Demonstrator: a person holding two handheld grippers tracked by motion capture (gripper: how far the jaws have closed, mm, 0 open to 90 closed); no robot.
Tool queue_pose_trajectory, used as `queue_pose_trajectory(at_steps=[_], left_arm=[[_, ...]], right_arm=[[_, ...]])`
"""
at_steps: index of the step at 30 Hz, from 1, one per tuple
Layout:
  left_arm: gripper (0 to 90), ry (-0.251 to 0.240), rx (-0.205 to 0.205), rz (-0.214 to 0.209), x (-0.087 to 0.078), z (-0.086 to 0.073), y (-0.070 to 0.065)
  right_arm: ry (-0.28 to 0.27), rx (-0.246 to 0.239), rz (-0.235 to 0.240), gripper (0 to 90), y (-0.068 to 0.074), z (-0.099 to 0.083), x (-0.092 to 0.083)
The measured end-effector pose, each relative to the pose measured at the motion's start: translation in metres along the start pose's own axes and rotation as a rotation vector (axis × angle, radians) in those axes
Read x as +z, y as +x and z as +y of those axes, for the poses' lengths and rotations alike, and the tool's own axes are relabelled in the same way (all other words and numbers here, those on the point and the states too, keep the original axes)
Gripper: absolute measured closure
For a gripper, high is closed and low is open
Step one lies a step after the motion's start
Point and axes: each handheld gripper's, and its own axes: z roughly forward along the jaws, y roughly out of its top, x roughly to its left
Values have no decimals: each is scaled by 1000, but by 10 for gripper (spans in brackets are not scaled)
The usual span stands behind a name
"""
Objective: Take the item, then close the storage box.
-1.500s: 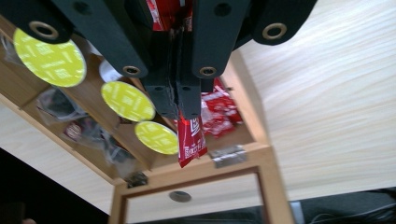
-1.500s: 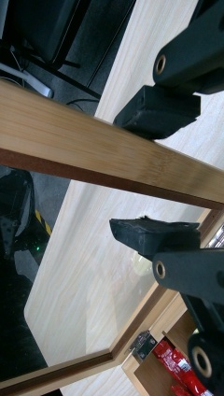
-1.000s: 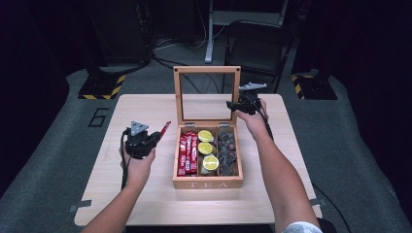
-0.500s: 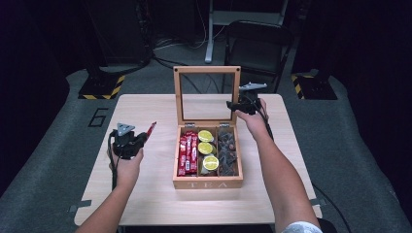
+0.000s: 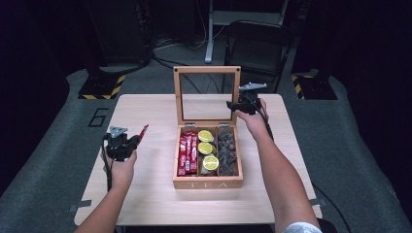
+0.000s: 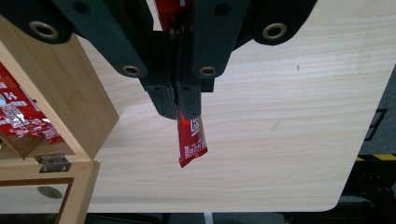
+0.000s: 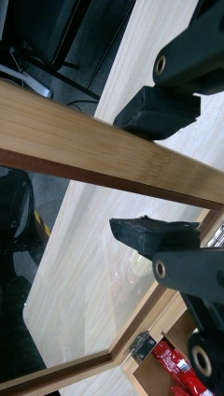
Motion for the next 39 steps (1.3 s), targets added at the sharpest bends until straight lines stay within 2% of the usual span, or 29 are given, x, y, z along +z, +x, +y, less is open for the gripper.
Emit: queue_pose_trajectory(at_steps=[8, 12, 15, 16, 22, 27, 29, 32, 33, 34, 37, 39], left_arm=[[877, 36, 0, 8, 8, -14, 2], [877, 51, -14, 18, 12, -19, 3], [877, 61, -14, 30, 14, -23, 4], [877, 73, -1, 38, 16, -26, 7], [876, 101, -3, 61, 21, -36, 11], [875, 153, -12, 68, 30, -49, 11], [875, 154, -9, 72, 34, -53, 10], [875, 189, 17, 68, 36, -55, 9], [874, 177, 16, 73, 37, -56, 9], [871, 191, 13, 69, 38, -57, 8], [865, 186, 4, 65, 39, -59, 7], [854, 186, 16, 63, 40, -59, 7]], right_arm=[[-5, 0, 6, 504, -1, 0, 0], [-6, 6, 10, 504, -1, -1, 1], [-7, 5, 13, 504, -1, 0, 0], [-6, 6, 13, 503, -1, -1, 0], [-3, 2, 15, 503, -1, -1, -1], [-1, 4, 13, 504, -1, -1, -1], [0, 3, 14, 504, -1, -1, -1], [-1, 0, 13, 504, -1, -1, -1], [0, 1, 11, 503, -1, -1, -1], [0, -6, 8, 503, 0, 0, -1], [0, -6, 9, 503, 0, 0, -2], [1, -3, 11, 503, 0, 0, -2]])
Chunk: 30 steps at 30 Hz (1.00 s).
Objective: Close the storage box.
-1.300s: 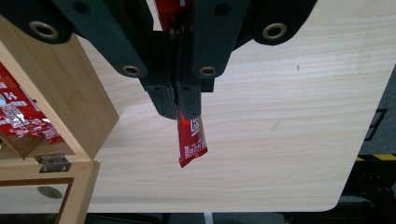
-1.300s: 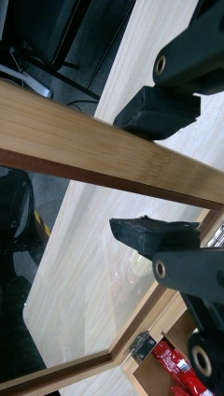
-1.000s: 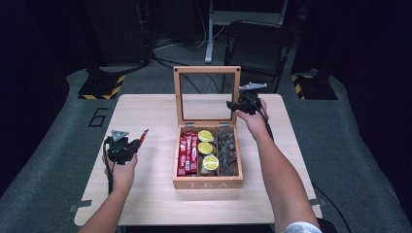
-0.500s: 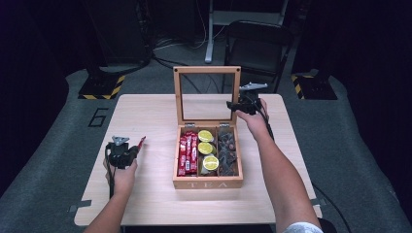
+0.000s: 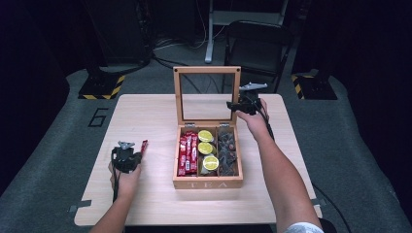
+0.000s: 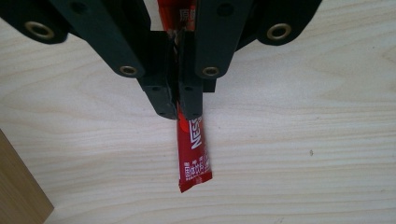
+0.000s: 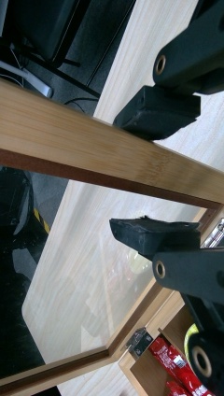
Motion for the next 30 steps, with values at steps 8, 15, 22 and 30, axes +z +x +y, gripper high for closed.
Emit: queue_pose_trajectory(at_steps=[8, 15, 22, 30], left_arm=[[724, 4, -6, -39, 4, -3, -4], [599, -32, -8, -47, 2, -4, -3], [521, -64, -34, -70, -4, -4, -1], [499, -62, -3, -91, -10, -7, -6]], right_arm=[[1, 2, 2, 503, 0, 0, 0], [-1, 3, 1, 502, 0, 0, -1], [-1, 6, 1, 504, 0, -1, -1], [0, 3, 3, 505, 0, 0, -1]])
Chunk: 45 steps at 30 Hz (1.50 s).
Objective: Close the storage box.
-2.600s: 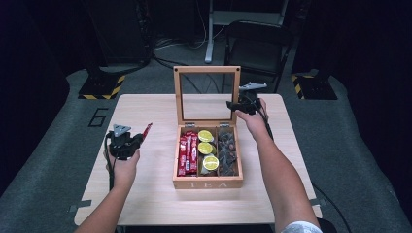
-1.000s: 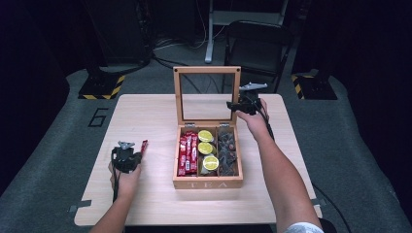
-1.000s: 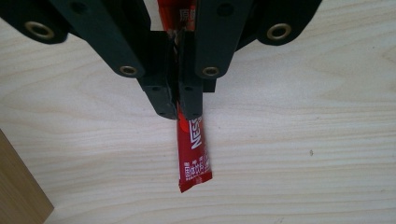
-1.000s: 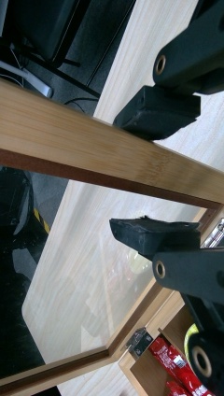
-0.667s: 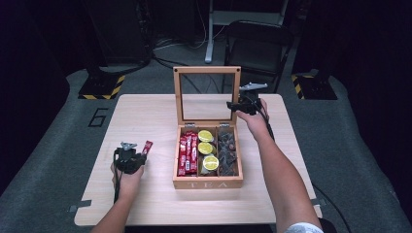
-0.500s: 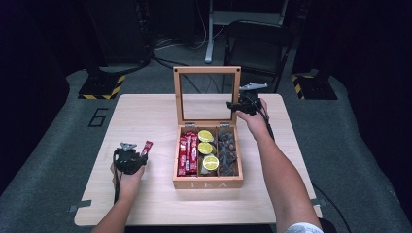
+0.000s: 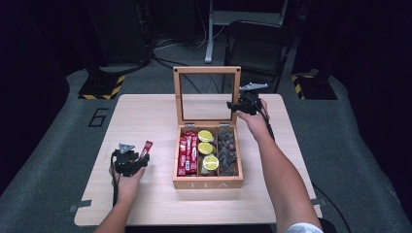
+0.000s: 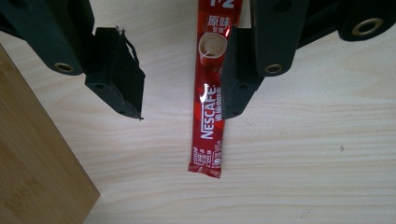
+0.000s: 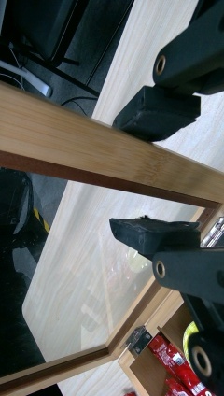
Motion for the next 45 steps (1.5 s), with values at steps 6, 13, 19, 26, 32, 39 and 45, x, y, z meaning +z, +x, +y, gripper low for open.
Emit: queue_pose_trajectory(at_steps=[6, 13, 19, 26, 32, 39, 45], left_arm=[[500, -12, -8, -22, -4, 2, -1], [500, -26, -17, -47, -11, 4, 0], [499, -30, -55, -74, -16, 6, 0], [499, -33, -42, -88, -16, 8, -1], [499, -40, -39, -89, -18, 10, -2], [499, -50, -29, -101, -16, 12, -6], [499, -42, -32, -113, -15, 15, -8]], right_arm=[[3, -7, 5, 514, -1, 0, -1], [13, 1, 11, 540, -2, 1, -4], [12, 7, 13, 564, -2, 1, -5], [18, -2, 16, 577, -2, 1, -8], [4, 5, 27, 585, -3, 0, -10], [-1, 2, 37, 592, -2, -1, -14], [3, -3, 34, 592, 1, -2, -18]])
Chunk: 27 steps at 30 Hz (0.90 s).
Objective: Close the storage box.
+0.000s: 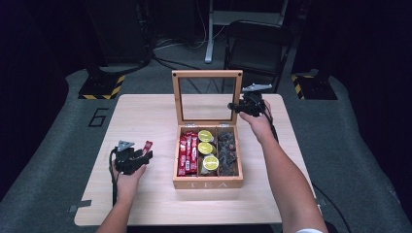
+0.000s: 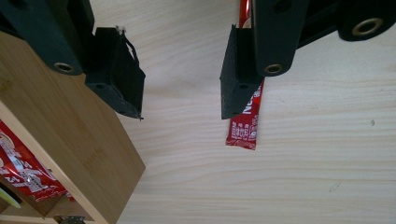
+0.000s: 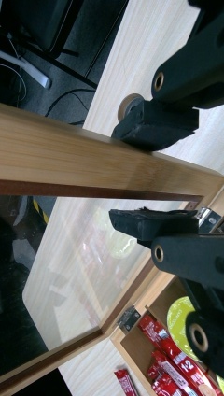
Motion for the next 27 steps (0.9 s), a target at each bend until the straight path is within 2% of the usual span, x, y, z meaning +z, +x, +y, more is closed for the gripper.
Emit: queue_pose_trajectory(at_steps=[2, 7, 11, 12, 15, 16, 17, 18, 20, 21, 23, 26, 27], left_arm=[[499, -1, -18, -3, 1, 2, -1], [499, -8, -19, -9, 3, 6, -5], [497, -24, 4, -17, 4, 11, -9], [498, -13, 16, -23, 3, 13, -10], [497, -32, 16, -28, 3, 16, -14], [498, -42, 28, -26, 4, 18, -16], [497, -30, 34, -31, 2, 19, -17], [497, -45, 36, -26, 3, 20, -19], [497, -40, 43, -30, 2, 23, -22], [497, -43, 47, -28, 3, 24, -23], [496, -34, 58, -37, 3, 26, -26], [493, -23, 79, -55, 3, 32, -31], [491, -26, 72, -54, 4, 33, -33]], right_arm=[[1, -8, 1, 594, 1, 0, -2], [-12, -5, -3, 595, 5, -3, -6], [-16, -21, -3, 598, 7, -5, -9], [-12, -18, -4, 599, 8, -6, -10], [-10, -26, -2, 600, 9, -7, -13], [-13, -28, -2, 601, 10, -7, -13], [-14, -36, 1, 602, 10, -8, -14], [-14, -41, 1, 602, 10, -8, -15], [-8, -44, 2, 601, 12, -8, -16], [-8, -61, 0, 601, 12, -9, -17], [-12, -57, 4, 602, 13, -10, -18], [-32, -60, 7, 602, 13, -14, -20], [-37, -61, 6, 601, 14, -15, -20]])
